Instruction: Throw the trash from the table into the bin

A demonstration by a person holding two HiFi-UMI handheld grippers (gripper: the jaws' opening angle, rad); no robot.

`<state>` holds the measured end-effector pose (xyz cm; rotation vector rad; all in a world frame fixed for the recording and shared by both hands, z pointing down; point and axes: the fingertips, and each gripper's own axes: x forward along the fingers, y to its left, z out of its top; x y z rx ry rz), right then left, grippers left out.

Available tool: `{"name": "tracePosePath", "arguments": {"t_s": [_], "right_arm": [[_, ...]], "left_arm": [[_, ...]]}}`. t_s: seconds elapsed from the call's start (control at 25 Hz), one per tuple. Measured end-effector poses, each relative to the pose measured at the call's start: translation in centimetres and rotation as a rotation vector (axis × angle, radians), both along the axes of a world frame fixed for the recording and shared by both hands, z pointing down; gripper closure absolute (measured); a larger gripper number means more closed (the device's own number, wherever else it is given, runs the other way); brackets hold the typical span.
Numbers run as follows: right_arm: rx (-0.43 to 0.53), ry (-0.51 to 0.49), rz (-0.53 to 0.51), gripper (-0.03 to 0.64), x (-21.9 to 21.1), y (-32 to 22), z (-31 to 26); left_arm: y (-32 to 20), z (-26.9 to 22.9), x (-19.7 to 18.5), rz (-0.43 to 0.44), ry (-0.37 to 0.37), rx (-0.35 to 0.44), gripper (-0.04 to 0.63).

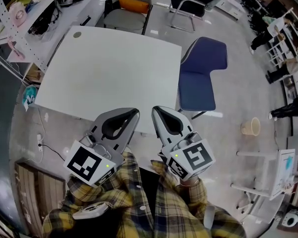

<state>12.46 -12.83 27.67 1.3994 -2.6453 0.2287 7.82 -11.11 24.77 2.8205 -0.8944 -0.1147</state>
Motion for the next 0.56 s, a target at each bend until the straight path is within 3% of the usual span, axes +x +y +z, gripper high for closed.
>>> {"name": "tracePosePath", "arguments": {"t_s": [0.56], "right_arm": [[-0.006,0.022,0.024,0.619,-1.7,-0.5,0.5]], "left_arm": [[-0.2,0.3,-2.4,0.004,-0.019,-0.016,0.588]]}}
